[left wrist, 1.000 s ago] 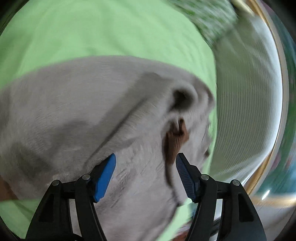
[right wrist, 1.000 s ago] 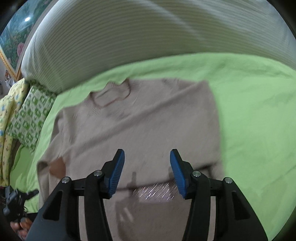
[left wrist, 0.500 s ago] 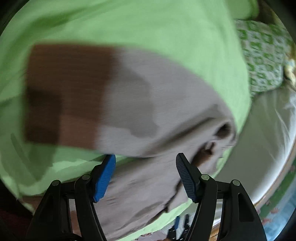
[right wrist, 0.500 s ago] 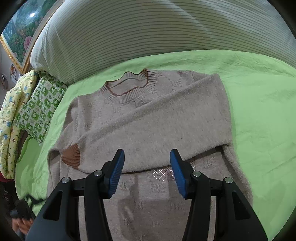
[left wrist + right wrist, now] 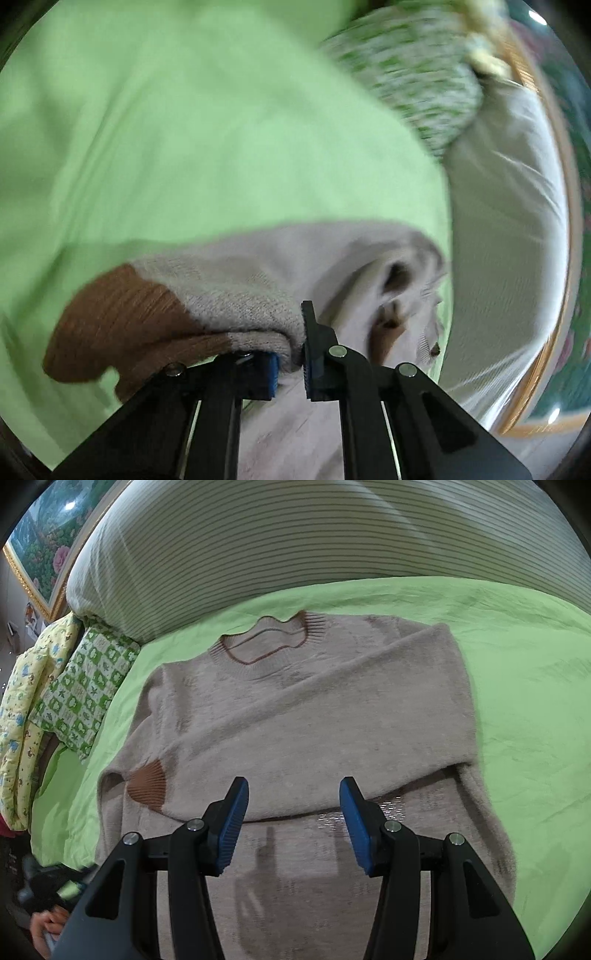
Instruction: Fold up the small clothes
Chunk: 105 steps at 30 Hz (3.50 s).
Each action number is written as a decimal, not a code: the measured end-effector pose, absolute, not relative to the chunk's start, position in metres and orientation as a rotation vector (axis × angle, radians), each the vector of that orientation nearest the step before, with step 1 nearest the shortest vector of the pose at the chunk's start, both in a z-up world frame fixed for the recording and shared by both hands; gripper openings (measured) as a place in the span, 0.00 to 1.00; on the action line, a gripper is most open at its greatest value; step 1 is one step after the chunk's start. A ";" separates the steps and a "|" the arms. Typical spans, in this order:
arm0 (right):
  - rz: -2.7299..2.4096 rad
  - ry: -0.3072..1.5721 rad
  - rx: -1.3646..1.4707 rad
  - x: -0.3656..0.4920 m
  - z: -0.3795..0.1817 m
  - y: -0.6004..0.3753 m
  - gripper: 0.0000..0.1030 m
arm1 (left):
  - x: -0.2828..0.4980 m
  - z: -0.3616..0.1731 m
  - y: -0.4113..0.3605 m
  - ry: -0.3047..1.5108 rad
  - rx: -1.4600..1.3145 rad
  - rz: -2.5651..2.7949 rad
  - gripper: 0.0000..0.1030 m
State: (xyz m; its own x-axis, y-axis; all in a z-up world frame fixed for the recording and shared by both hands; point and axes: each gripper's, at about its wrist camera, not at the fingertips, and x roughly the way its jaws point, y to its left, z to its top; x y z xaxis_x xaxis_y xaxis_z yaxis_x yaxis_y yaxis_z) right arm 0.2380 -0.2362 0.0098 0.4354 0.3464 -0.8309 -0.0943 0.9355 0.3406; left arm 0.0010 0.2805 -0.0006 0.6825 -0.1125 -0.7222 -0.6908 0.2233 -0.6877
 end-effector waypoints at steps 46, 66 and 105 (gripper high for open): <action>0.020 1.163 0.536 0.302 -0.058 -0.317 0.48 | 0.265 -0.017 0.163 1.127 -0.112 0.211 0.59; 0.330 0.866 0.404 0.310 0.026 -0.308 0.05 | 0.204 -0.012 0.216 0.933 -0.638 0.512 0.49; 0.208 1.164 0.265 0.290 -0.042 -0.302 0.21 | 0.139 -0.003 0.223 1.070 -0.552 0.373 0.57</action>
State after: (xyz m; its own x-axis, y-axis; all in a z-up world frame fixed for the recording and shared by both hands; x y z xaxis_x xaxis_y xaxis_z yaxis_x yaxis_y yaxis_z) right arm 0.2895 -0.3018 -0.0422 0.3822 0.2968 -0.8751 -0.0239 0.9499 0.3117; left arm 0.1389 0.2228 -0.0027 0.4388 0.0239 -0.8983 -0.5401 0.8059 -0.2424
